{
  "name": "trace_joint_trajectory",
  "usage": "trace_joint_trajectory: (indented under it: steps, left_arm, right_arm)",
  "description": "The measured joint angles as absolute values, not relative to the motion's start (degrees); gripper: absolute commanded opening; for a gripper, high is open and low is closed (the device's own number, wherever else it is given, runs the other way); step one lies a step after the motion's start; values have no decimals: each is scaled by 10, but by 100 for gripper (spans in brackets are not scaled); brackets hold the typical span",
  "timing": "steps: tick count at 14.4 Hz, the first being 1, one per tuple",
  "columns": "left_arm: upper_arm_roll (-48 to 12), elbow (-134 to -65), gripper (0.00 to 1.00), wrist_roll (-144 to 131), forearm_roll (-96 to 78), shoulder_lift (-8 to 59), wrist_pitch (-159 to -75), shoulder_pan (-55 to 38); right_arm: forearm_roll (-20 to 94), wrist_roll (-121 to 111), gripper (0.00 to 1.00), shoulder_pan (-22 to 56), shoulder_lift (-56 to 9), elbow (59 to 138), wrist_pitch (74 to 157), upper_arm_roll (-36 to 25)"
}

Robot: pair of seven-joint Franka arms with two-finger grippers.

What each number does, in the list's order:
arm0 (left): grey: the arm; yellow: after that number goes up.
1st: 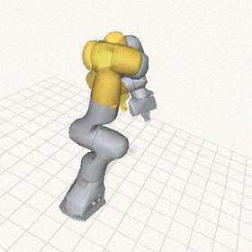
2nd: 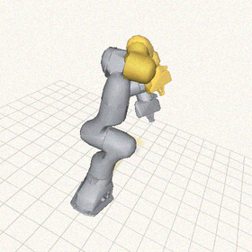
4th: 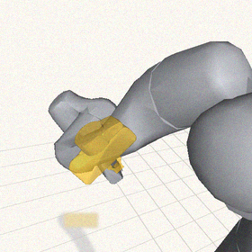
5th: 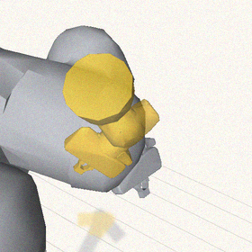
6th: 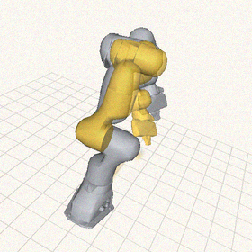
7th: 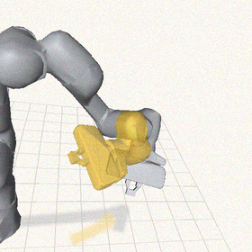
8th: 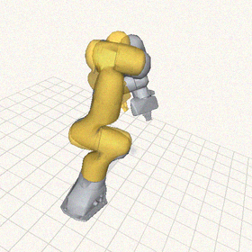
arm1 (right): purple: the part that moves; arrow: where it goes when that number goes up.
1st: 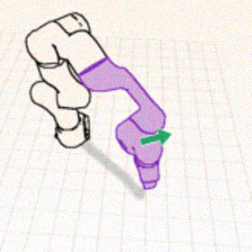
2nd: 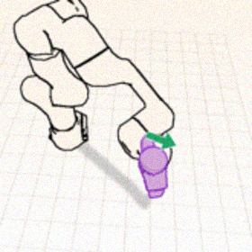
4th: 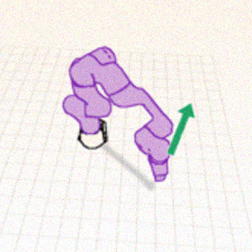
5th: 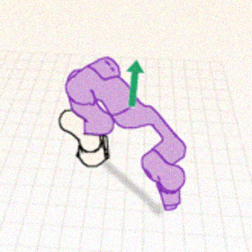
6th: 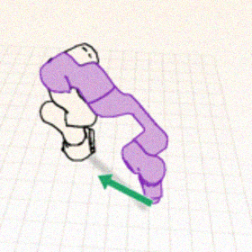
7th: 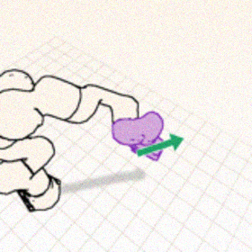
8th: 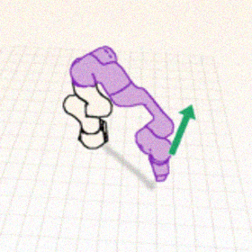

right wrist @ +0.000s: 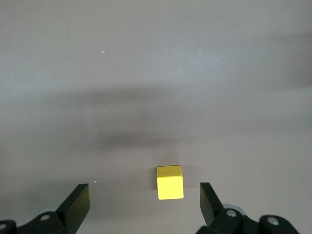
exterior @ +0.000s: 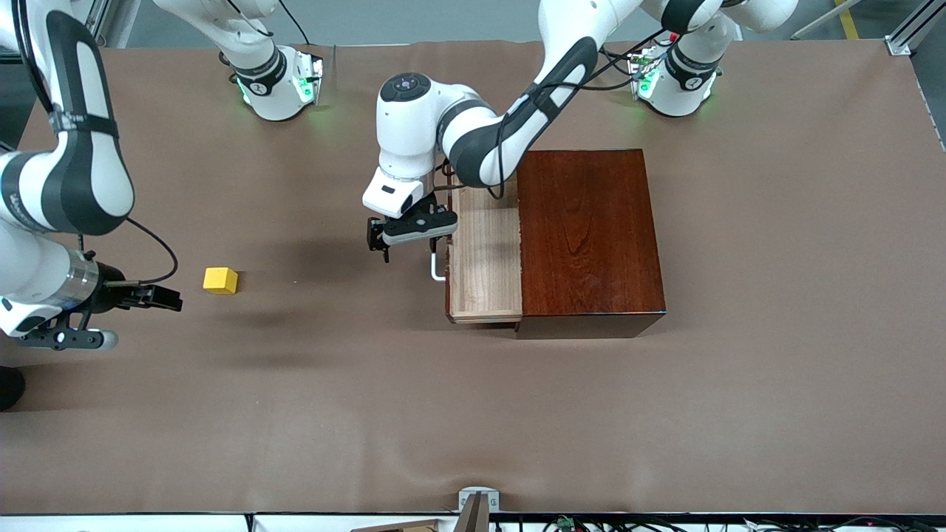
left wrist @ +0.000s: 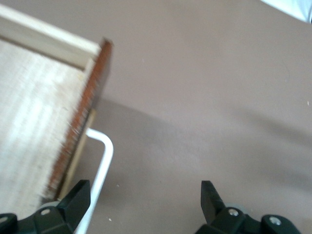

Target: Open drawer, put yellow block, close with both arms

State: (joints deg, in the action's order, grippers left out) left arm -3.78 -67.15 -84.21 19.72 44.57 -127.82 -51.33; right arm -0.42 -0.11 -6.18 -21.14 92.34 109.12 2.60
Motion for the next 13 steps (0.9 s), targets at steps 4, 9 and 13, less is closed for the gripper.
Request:
trace_joint_trajectory:
  steps: [4, 9, 13]
  left_arm:
    - [-34, -666, 100, -812, 197, 368, -1204, -474]
    - [-34, -673, 100, -688, 180, 291, -1067, -410]
    - [-33, -676, 100, -528, 178, 245, -951, -340]
  right_arm:
    - [-4, -1, 100, -71, -244, 923, 1097, 26]
    - [-5, -1, 100, -74, -280, 923, 1120, 25]
    - [-5, -1, 100, -86, -308, 925, 1123, 24]
